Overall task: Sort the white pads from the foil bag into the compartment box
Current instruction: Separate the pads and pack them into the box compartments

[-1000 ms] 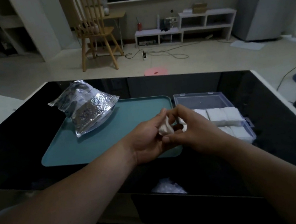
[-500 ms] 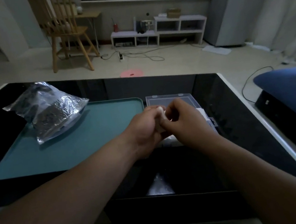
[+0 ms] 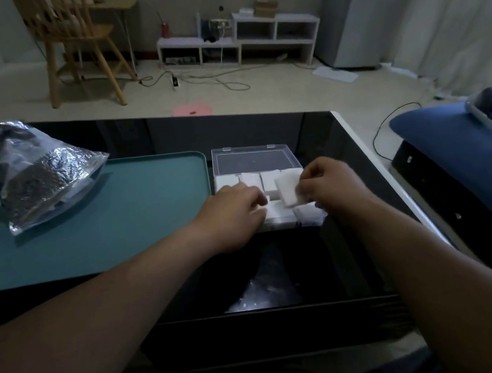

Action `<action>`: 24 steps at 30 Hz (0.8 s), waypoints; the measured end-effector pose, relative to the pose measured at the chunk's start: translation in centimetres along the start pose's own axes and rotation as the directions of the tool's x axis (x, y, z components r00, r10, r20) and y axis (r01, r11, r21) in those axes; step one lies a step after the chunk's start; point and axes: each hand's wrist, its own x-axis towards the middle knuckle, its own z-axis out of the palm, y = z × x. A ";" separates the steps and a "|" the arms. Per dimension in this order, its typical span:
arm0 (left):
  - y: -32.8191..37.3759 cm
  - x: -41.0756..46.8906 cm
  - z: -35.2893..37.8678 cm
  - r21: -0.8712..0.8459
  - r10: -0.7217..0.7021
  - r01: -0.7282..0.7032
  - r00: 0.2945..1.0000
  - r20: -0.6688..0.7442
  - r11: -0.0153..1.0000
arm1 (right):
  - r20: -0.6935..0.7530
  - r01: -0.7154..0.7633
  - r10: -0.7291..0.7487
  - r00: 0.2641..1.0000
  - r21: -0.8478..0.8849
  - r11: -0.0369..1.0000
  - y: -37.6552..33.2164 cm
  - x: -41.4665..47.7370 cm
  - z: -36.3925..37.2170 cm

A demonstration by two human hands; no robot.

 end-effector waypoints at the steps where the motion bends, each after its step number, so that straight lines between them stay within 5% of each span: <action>1: 0.0 -0.2 0.4 0.091 0.020 -0.021 1.000 0.003 0.996 | 0.018 -0.008 0.009 1.000 -0.027 1.000 0.2 0.2 0.5; 13: 0.0 -0.1 1.3 0.212 0.040 -0.034 0.999 -0.024 0.977 | -0.023 0.000 -0.006 1.000 -0.246 0.969 0.9 0.9 3.0; 24: 0.0 -0.3 1.7 0.355 0.201 -0.196 0.979 0.023 0.914 | -0.003 0.110 -0.137 0.991 -0.576 0.810 1.7 0.5 3.6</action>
